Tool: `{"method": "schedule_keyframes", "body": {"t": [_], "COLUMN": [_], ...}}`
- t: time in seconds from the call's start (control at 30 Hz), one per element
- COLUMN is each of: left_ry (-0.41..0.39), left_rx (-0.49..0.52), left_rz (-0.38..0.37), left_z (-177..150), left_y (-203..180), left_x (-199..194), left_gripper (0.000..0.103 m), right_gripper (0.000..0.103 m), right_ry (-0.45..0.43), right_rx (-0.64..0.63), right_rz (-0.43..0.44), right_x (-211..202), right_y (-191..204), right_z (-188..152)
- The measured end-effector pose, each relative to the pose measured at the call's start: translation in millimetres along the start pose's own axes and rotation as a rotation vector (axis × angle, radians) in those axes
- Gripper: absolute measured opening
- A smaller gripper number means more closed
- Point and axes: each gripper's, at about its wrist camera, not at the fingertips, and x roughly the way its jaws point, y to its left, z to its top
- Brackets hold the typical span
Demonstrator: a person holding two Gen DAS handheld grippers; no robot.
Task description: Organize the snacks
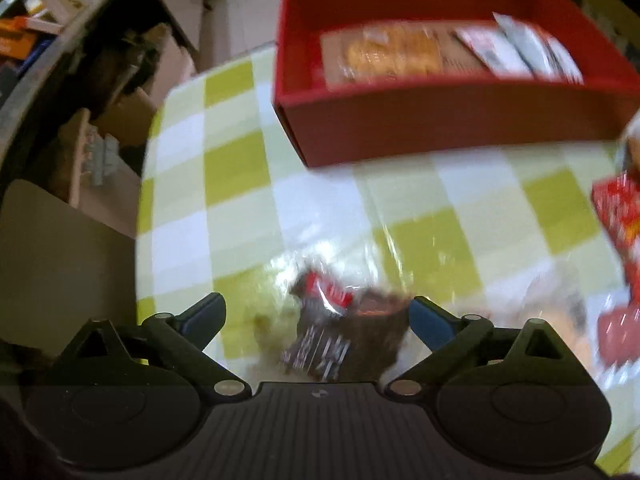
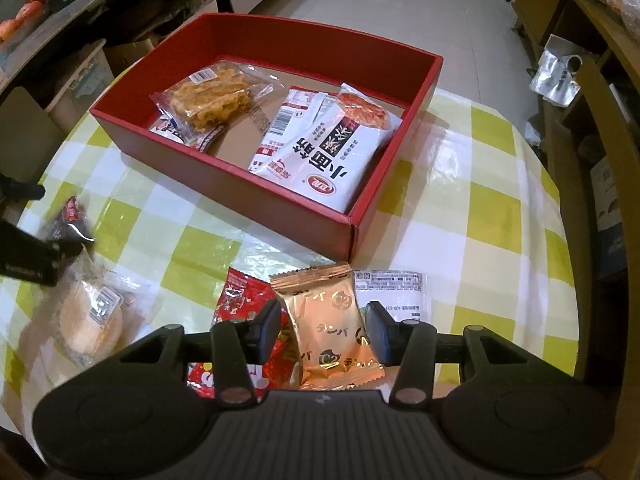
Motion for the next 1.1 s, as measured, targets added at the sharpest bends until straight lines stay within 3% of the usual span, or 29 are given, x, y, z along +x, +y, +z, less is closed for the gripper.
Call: {"method": "schedule_keyframes", "body": {"t": [0.13,0.27,0.33,0.43,0.67,0.87,0.97,1.1], "left_ry": [-0.014,-0.06,-0.033,-0.005,-0.01,-0.01,-0.014,-0.007], "left_rx": [0.099,0.255,0.197,0.069,0.01,-0.088,-0.123,-0.145], "left_rz": [-0.041,0.019,-0.027,-0.125,-0.036,-0.037,-0.053,-0.07], "left_z": [-2.6,-5.5,-2.0,-2.3,-12.5,-7.3,-6.3,-1.7], "left_y": [-13.7,-35.2,-25.1,-9.0,-20.1,-10.5,-4.0,2.4], "left_x": [0.0,-2.0,1.6,1.1,-15.7,-24.8,-29.1,-21.1], "left_gripper": [0.1,0.103,0.102,0.08,0.063,0.052,0.051,0.06], "right_gripper": [0.054,0.057,0.057,0.058,0.056,0.052,0.052,0.056], "right_ry": [0.015,0.036,0.046,0.054,0.053,0.048,0.056,0.051], "right_rx": [0.001,0.0,-0.001,0.004,-0.011,-0.012,-0.034,-0.076], "right_rz": [-0.007,-0.017,-0.017,-0.011,-0.02,-0.004,-0.002,0.004], "right_x": [2.9,8.0,12.0,18.8,13.8,11.0,11.3,18.0], "right_y": [0.1,-1.3,-2.7,-1.3,-1.0,0.4,2.4,5.6], "right_z": [0.0,-0.8,0.3,3.0,1.3,0.1,1.5,1.4]}}
